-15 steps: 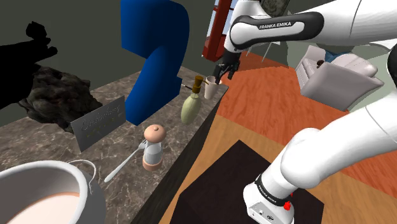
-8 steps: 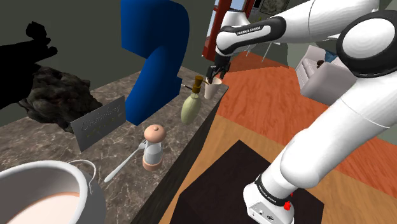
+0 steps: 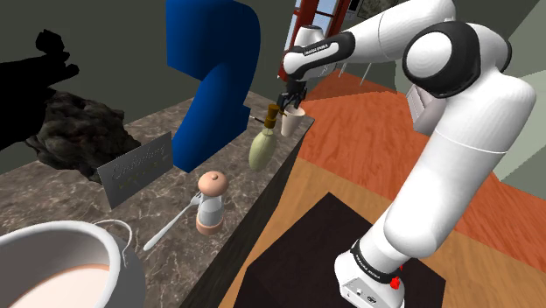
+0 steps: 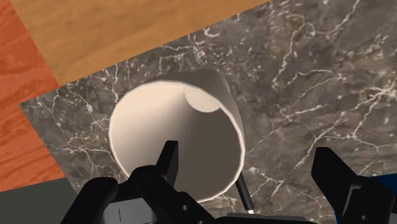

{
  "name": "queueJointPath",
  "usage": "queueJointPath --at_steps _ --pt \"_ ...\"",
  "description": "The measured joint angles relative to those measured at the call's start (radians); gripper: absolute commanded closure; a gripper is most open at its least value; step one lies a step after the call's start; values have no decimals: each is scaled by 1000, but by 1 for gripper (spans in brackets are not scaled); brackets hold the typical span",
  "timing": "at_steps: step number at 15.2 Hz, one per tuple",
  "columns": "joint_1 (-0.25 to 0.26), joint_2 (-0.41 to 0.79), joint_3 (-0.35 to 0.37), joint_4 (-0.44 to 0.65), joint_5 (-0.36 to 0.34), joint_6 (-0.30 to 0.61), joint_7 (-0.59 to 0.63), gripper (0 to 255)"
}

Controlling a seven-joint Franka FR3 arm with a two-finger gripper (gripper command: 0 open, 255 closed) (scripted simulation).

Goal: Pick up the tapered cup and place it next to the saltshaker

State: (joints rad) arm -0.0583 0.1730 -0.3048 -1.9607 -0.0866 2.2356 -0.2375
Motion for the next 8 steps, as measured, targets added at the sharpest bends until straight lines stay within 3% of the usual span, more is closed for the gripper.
queueJointPath --at_steps 8 --pt "-11 56 1 -17 17 73 -13 0"
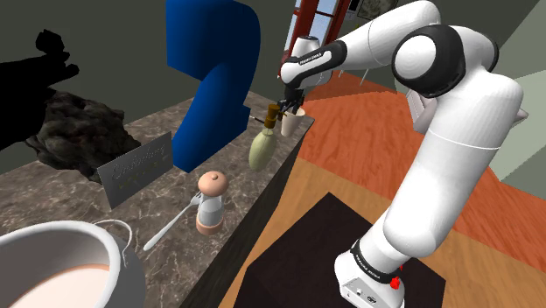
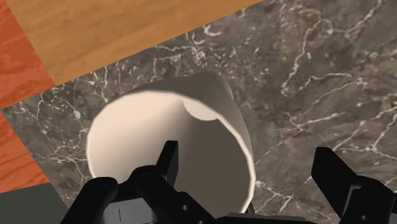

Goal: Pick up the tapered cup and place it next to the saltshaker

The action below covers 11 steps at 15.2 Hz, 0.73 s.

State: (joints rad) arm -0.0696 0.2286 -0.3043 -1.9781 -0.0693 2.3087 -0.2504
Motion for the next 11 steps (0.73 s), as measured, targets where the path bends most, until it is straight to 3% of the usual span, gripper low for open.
queueJointPath --at_steps 4,5,11 --pt "0 1 0 -1 0 2 0 0" --pt "0 1 0 -1 0 2 0 255" --pt "0 0 0 0 0 2 0 255"
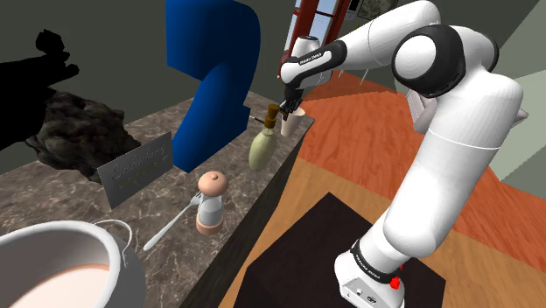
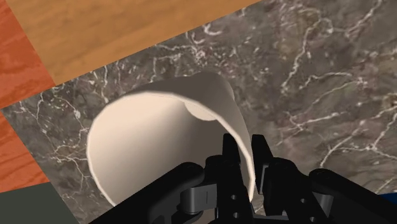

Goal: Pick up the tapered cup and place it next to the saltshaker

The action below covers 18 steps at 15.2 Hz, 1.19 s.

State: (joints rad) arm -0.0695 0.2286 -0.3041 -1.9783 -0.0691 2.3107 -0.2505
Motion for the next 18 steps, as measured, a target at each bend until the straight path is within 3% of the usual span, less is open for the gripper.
queueJointPath --at_steps 5,18 --pt "1 -3 0 3 -1 -6 1 255" --pt "8 -72 -4 88 -17 -159 -2 255"
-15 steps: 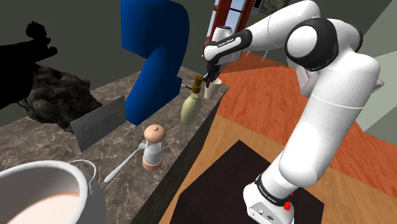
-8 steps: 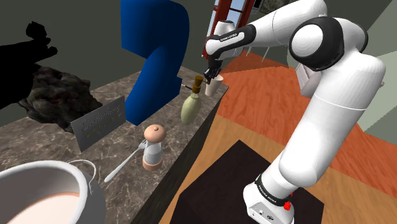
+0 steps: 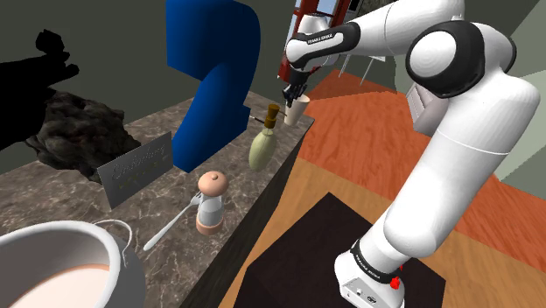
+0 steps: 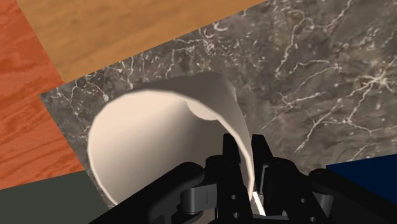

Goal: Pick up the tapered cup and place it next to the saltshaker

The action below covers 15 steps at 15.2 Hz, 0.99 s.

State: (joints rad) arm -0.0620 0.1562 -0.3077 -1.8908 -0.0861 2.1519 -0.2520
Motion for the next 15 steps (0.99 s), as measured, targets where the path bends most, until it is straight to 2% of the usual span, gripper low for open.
queueJointPath --at_steps 15 --pt "3 -43 -1 150 -5 -190 -13 255"
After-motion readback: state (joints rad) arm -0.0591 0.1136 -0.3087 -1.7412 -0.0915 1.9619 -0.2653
